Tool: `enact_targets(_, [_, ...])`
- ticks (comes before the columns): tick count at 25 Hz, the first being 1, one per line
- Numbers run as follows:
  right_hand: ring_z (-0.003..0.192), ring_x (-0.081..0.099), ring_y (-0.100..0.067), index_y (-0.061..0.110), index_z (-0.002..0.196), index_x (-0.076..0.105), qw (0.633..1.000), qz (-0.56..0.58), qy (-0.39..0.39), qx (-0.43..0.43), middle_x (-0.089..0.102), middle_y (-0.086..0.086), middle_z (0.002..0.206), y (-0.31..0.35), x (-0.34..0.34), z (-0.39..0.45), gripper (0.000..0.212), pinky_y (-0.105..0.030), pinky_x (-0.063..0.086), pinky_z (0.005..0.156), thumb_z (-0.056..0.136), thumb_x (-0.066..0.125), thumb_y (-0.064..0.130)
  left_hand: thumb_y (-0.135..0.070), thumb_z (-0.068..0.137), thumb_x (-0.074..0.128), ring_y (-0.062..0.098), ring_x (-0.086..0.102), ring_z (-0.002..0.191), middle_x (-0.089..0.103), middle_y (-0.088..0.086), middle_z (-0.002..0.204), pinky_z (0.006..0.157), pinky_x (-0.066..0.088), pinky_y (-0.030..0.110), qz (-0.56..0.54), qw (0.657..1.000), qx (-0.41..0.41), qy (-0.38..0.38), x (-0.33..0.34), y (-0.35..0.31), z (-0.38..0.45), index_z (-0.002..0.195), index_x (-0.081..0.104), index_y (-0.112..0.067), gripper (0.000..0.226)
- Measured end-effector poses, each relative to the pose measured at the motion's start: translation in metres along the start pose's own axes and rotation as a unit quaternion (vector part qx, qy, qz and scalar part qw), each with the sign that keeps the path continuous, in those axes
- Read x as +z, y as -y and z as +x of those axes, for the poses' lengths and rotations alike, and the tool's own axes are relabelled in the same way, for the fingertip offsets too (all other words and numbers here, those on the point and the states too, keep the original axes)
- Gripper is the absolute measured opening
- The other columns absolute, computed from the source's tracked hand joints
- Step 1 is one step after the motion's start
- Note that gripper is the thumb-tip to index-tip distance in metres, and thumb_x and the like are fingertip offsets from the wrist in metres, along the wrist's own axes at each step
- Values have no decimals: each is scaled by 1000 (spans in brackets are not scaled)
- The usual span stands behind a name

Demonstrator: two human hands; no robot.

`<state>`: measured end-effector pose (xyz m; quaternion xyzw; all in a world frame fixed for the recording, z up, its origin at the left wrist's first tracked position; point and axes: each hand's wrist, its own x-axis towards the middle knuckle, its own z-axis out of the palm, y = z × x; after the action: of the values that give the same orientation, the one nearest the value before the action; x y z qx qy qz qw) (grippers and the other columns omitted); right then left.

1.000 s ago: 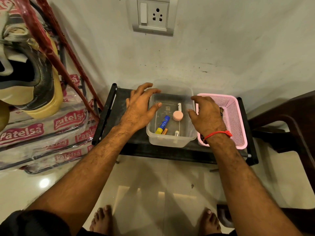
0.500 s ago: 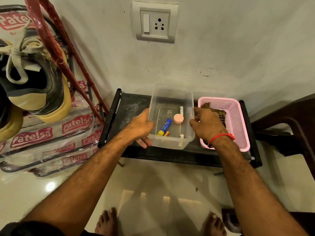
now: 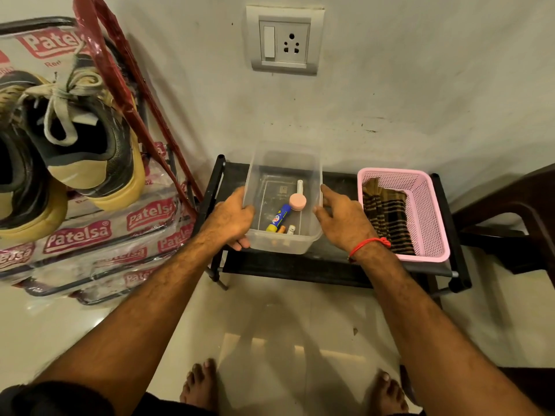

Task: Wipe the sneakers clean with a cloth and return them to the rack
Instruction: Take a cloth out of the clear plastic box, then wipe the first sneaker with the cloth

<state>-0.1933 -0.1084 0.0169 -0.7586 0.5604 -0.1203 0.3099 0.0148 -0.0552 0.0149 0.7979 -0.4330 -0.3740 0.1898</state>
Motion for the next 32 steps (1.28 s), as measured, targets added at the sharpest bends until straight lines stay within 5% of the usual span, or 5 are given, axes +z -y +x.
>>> enact_targets(4, [110,67,-27,15,140,55,995,83,-55,-13,68,-9,126,-7,-27,-9,40,-44,51,102,101,56,24,-64,97,50,38,56,126,39,14,154,97,51,56,191,970,25,-147,-9,-11,-6,158,23,-26,77])
enact_targets(7, [98,70,-26,19,124,68,984,95,-148,29,74,-7,112,-39,-64,-8,28,-45,53,99,98,59,26,-63,95,55,34,59,120,42,11,143,87,56,49,218,928,171,-247,1,-33,-23,149,41,-26,67])
enact_targets(10, [94,71,-31,18,116,72,968,70,-201,131,75,-11,103,-97,-92,-12,26,-43,53,98,92,62,21,-51,94,63,27,59,115,46,5,137,91,57,47,140,934,271,-185,42,-58,-36,134,58,-25,47])
enact_targets(25, [109,60,-37,4,123,59,964,-109,-77,231,61,-20,120,-134,-40,-18,30,-45,53,94,95,63,13,-25,95,68,24,60,111,64,6,122,96,51,39,85,927,349,-107,128,-98,-34,115,73,-19,21])
enact_targets(32, [100,64,-26,8,105,71,923,208,-222,235,70,-12,102,-115,-55,-3,21,-30,51,85,92,62,21,-25,96,68,17,61,103,66,3,117,89,56,36,51,914,381,-128,108,-93,-31,111,75,-19,18])
